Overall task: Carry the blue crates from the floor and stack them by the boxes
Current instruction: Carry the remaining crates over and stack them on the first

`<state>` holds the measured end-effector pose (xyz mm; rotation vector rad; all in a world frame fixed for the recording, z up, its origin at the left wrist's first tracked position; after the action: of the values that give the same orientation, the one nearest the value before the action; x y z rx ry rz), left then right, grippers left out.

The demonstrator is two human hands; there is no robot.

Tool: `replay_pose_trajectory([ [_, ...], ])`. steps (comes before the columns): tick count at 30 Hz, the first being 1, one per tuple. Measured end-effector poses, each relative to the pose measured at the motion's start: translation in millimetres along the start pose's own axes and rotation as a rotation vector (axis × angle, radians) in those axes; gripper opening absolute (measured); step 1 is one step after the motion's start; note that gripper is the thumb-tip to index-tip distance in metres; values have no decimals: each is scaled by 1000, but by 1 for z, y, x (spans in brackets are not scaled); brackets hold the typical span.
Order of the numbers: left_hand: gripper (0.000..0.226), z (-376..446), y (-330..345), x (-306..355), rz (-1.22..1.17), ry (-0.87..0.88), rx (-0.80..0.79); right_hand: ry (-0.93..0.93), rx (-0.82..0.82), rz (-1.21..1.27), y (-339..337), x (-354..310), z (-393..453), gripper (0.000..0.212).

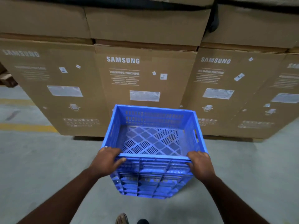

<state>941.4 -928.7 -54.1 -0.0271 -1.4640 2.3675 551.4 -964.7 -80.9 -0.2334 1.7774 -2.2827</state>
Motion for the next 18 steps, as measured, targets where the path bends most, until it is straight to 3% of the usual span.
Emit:
replay_pose_trajectory([
  [6,47,12,4,2,-36,-45,23,169,-14,10,-2,8,12,29],
  [11,55,22,-1,-13,-54,11,3,126,96,66,-3,-9,-5,32],
  [16,39,11,-2,4,-46,-38,67,177,54,95,-2,4,-3,38],
  [18,40,5,-3,4,-63,-57,78,144,107,82,-3,3,-10,36],
])
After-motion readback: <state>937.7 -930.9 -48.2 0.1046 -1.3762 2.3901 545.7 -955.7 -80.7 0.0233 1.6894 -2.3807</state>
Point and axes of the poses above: each hand's wrist, its own z-axis towards the middle knuckle, its own y-axis out of the palm, x = y × z, the point moved 10 cm from there along z, towards the middle knuckle, and after that the axes turned 15 degrees about x, right-handed, at the moved point
